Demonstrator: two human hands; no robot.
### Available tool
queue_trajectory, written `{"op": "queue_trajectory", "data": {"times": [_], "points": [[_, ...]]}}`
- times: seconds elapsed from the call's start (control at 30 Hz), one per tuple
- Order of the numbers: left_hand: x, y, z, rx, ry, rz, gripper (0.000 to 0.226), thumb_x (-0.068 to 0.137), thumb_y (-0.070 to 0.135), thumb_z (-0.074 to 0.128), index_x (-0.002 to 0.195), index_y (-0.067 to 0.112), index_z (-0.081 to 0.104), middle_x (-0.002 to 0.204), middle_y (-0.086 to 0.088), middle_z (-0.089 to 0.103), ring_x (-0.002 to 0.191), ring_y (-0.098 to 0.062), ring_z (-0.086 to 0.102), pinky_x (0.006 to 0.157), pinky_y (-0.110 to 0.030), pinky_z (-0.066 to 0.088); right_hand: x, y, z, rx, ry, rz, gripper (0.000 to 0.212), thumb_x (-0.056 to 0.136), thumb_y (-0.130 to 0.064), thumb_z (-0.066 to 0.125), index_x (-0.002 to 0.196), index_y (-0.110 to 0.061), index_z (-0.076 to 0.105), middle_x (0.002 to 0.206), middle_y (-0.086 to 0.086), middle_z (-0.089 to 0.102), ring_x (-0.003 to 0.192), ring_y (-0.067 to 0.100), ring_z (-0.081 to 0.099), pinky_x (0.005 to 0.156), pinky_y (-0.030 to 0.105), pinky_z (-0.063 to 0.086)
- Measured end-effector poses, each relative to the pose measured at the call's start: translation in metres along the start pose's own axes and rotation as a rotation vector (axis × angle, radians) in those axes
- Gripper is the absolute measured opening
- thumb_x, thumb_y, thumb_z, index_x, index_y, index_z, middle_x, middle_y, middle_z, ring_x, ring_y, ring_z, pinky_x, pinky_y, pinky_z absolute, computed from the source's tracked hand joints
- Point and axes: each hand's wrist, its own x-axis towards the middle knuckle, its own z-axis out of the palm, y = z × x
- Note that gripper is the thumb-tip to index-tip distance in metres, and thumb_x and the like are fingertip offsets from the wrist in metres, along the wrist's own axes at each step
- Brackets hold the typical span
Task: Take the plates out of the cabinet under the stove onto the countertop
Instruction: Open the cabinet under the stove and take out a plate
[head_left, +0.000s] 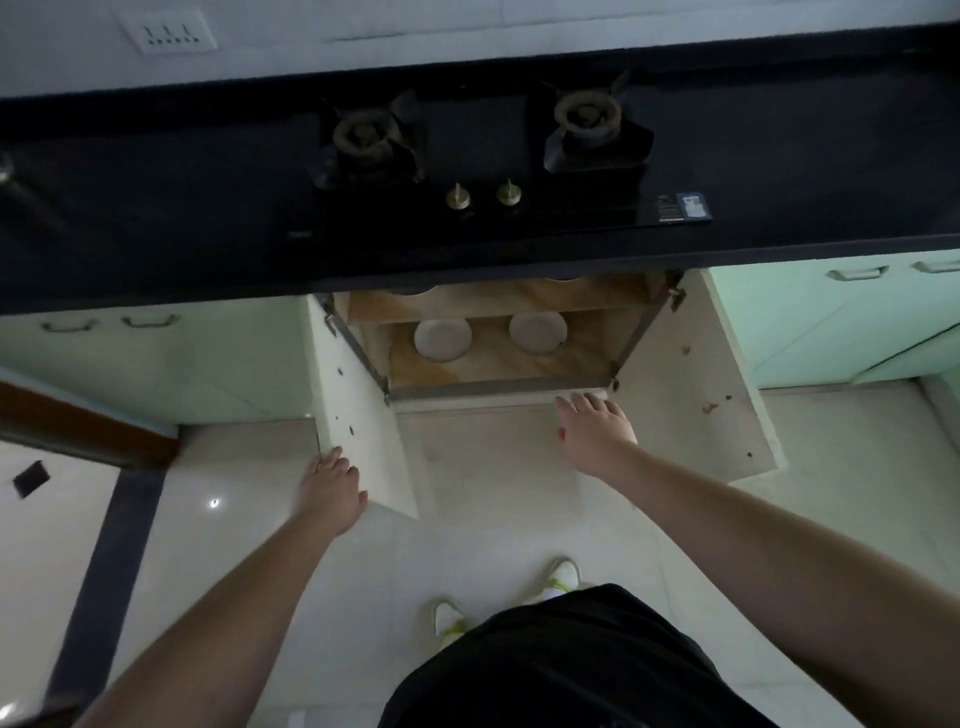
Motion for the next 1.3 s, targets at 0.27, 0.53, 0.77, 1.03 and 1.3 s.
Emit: {"op": "queue_trajectory", "data": {"times": [0.27, 0.53, 0.77, 1.03, 1.3], "points": [[-0.04, -0.063, 0.036, -0.107, 0.053, -0.017, 0.049, 0.1, 0.033, 0.037, 0.143, 0.01, 0.044, 0.162, -0.007, 0.022, 0.151, -0.017, 0.008, 0.118, -0.038, 0.014, -0.004, -0.094, -0.017, 0.004, 0.099, -0.104, 0.056, 0.099, -0.036, 0.033, 0.15, -0.016, 0.025, 0.154, 0.009, 0.033, 0.142, 0.027, 0.028, 0.115, 0.042, 0.025], [-0.056, -0.108, 0.055, -0.073, 0.026, -0.002, 0.054, 0.1, 0.033, 0.036, 0.151, 0.012, 0.031, 0.165, -0.008, 0.011, 0.151, -0.02, 0.005, 0.12, -0.038, 0.008, -0.012, -0.158, -0.031, -0.062, 0.132, -0.169, 0.056, 0.102, -0.039, 0.028, 0.153, -0.018, 0.019, 0.157, 0.008, 0.027, 0.145, 0.026, 0.023, 0.116, 0.043, 0.023], [-0.057, -0.114, 0.049, -0.054, 0.036, -0.035, 0.054, 0.101, 0.032, 0.036, 0.15, 0.01, 0.031, 0.163, -0.008, 0.02, 0.15, -0.022, 0.013, 0.119, -0.04, 0.014, -0.019, -0.187, -0.039, -0.071, 0.136, -0.196, 0.056, 0.103, -0.039, 0.027, 0.153, -0.019, 0.017, 0.159, 0.006, 0.023, 0.146, 0.024, 0.019, 0.119, 0.043, 0.02], [-0.042, -0.096, 0.027, -0.169, 0.134, -0.011, 0.052, 0.1, 0.038, 0.036, 0.144, 0.011, 0.041, 0.16, -0.01, 0.028, 0.15, -0.023, 0.014, 0.119, -0.04, 0.014, -0.02, -0.192, -0.05, -0.043, 0.196, -0.189, 0.051, 0.101, -0.038, 0.03, 0.148, -0.018, 0.03, 0.156, 0.007, 0.029, 0.145, 0.024, 0.022, 0.117, 0.042, 0.021], [-0.015, -0.074, -0.029, -0.306, 0.421, 0.054, 0.068, 0.098, 0.034, 0.041, 0.157, 0.018, 0.011, 0.159, -0.011, 0.03, 0.147, -0.028, 0.022, 0.119, -0.041, 0.019, 0.006, -0.175, -0.061, -0.01, 0.195, -0.21, 0.054, 0.101, -0.038, 0.031, 0.15, -0.017, 0.026, 0.158, 0.006, 0.026, 0.146, 0.023, 0.02, 0.118, 0.041, 0.019]]}}
